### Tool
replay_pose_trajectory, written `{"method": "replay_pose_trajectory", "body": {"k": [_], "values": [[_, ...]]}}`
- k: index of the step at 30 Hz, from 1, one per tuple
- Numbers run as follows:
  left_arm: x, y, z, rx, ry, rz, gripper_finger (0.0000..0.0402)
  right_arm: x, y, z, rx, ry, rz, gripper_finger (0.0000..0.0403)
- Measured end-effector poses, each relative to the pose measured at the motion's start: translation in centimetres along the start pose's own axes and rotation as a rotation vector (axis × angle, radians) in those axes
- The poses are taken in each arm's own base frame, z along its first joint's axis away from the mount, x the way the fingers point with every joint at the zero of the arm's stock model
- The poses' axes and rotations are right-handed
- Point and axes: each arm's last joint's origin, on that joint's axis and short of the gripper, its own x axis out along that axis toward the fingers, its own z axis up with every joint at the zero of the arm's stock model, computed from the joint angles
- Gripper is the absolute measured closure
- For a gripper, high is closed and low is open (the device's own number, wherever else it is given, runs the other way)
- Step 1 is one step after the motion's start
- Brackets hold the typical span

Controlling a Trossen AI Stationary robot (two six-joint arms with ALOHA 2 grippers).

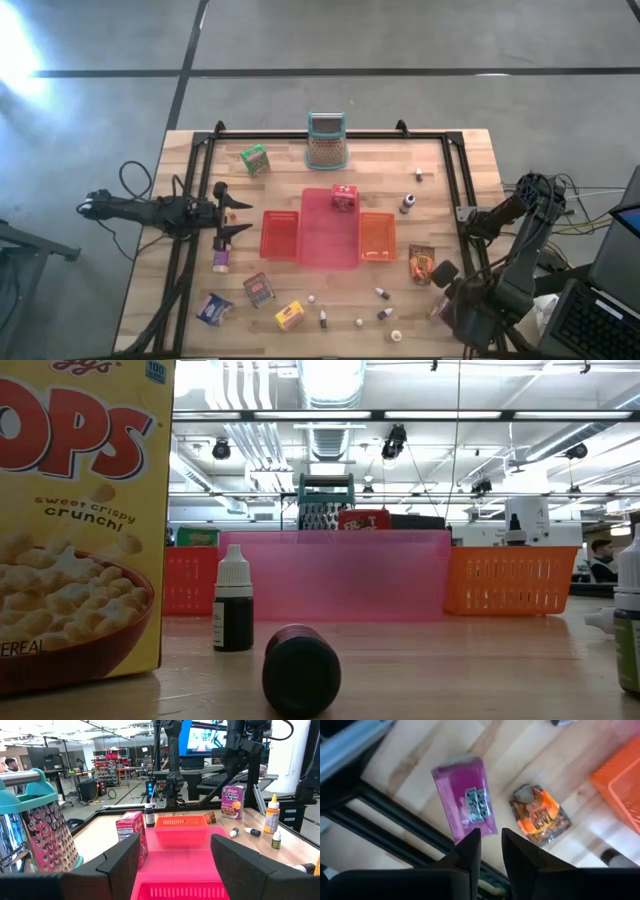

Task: Pick & Place Kitchen Items
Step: Put the purple cereal box into the pink bin

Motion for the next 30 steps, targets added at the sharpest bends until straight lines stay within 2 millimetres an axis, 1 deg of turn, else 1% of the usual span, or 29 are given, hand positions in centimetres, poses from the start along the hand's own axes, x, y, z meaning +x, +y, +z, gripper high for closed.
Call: {"method": "replay_pose_trajectory", "body": {"k": [5,10,21,27,30], "values": [[0.0,0.0,0.0,0.0,0.0,0.0,0.0154,0.0,0.0,0.1,0.035,-0.01,0.006,0.0306],[0.0,0.0,0.0,0.0,0.0,0.0,0.0154,0.1,0.0,0.1,0.027,-0.01,0.006,0.0276],[0.0,0.0,0.0,0.0,0.0,0.0,0.0154,1.5,0.0,0.0,0.044,0.005,0.002,0.0208],[0.0,0.0,0.0,0.0,0.0,0.0,0.0154,1.5,0.2,0.4,0.075,-0.03,0.018,0.0184],[0.0,0.0,0.0,0.0,0.0,0.0,0.0154,1.5,0.3,0.4,0.071,-0.022,0.058,0.0175]]}}
